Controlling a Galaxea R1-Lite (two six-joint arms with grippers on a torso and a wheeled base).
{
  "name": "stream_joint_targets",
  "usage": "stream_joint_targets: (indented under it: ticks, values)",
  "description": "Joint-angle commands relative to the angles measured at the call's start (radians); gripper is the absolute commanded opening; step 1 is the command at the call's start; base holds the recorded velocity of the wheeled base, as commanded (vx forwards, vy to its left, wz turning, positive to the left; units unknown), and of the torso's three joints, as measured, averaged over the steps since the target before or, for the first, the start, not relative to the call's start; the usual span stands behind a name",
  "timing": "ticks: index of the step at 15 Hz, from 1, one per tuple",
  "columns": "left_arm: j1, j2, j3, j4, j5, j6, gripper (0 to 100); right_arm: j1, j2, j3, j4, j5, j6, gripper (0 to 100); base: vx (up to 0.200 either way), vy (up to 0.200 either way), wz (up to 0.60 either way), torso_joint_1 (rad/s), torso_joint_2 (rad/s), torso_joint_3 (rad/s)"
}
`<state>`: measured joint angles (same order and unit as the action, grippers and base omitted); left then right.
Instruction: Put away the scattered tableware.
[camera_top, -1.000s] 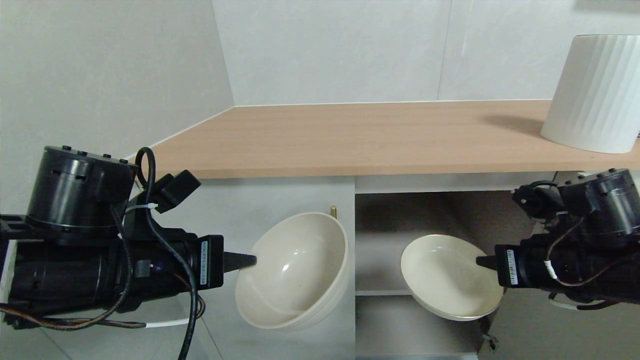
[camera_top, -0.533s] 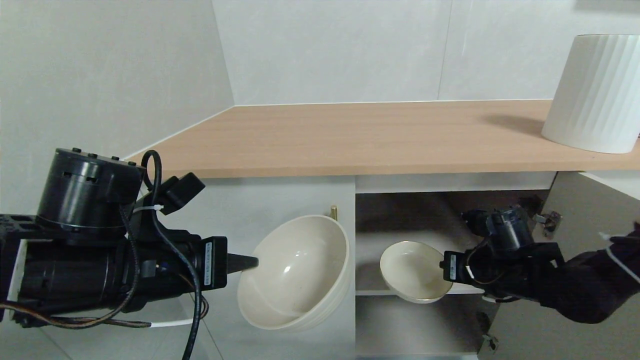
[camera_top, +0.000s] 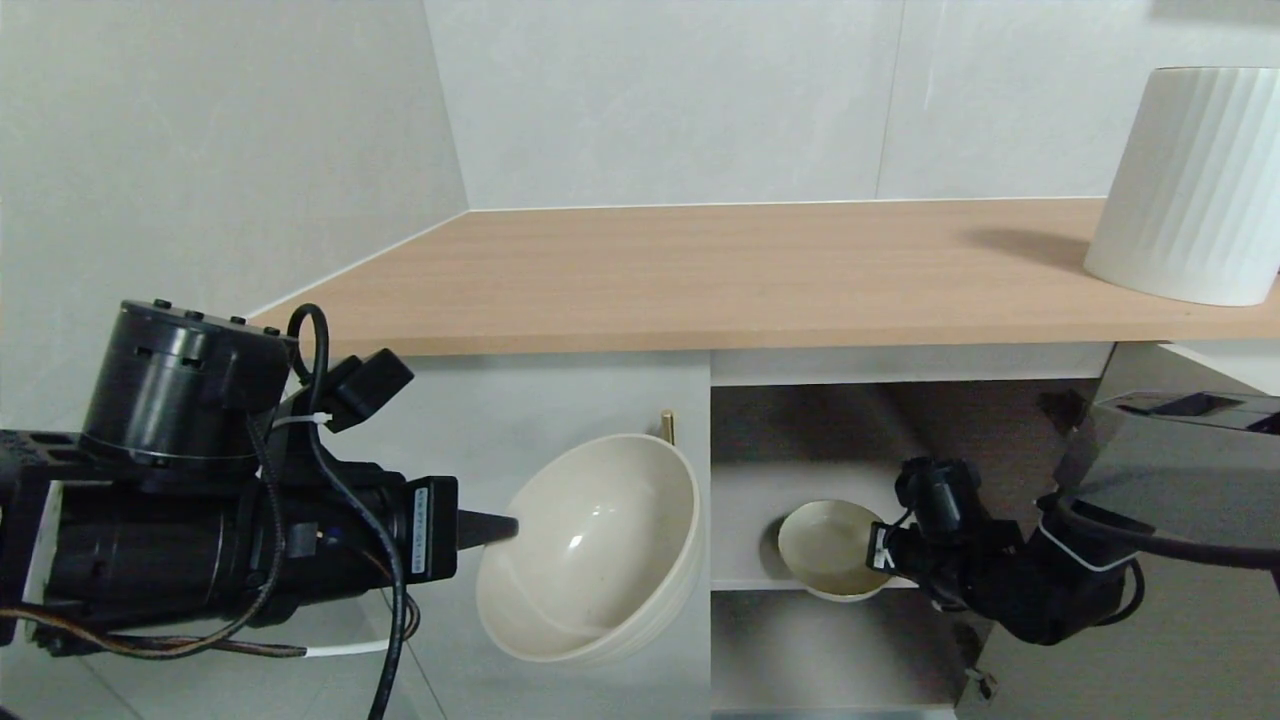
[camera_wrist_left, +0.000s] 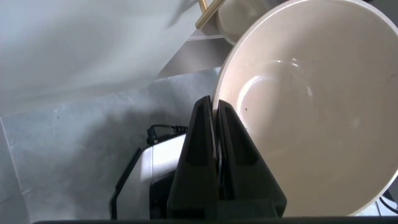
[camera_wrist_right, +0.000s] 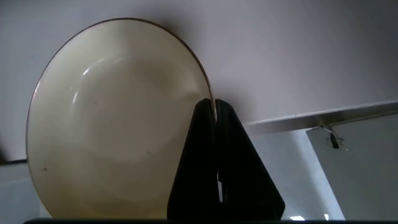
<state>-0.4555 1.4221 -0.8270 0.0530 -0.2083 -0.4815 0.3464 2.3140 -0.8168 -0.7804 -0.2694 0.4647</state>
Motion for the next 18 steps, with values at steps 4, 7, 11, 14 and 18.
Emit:
stream_joint_targets:
  ticks: [4, 7, 11, 14, 18]
  values:
    - [-0.014, 0.004, 0.002, 0.001, 0.001, 0.0, 0, -0.01, 0.087, -0.062, 0.007, -0.062, -0.003, 0, 0.0, 0.0, 0.0, 0.0, 0.0, 0.0]
    - [-0.014, 0.009, 0.002, 0.001, 0.001, 0.0, 0, -0.018, 0.099, -0.087, 0.007, -0.068, -0.001, 0, 0.0, 0.0, 0.0, 0.0, 0.0, 0.0]
    - [-0.017, 0.009, 0.003, 0.001, 0.001, 0.0, 0, -0.032, 0.123, -0.14, 0.009, -0.082, -0.001, 0, 0.0, 0.0, 0.0, 0.0, 0.0, 0.0]
    - [-0.017, 0.009, 0.003, 0.002, 0.001, 0.0, 0, -0.037, 0.165, -0.197, 0.009, -0.128, -0.001, 0, 0.0, 0.0, 0.0, 0.0, 0.0, 0.0]
    - [-0.02, 0.014, 0.003, 0.002, 0.001, 0.0, 0, -0.052, 0.177, -0.228, 0.01, -0.136, -0.001, 0, 0.0, 0.0, 0.0, 0.0, 0.0, 0.0]
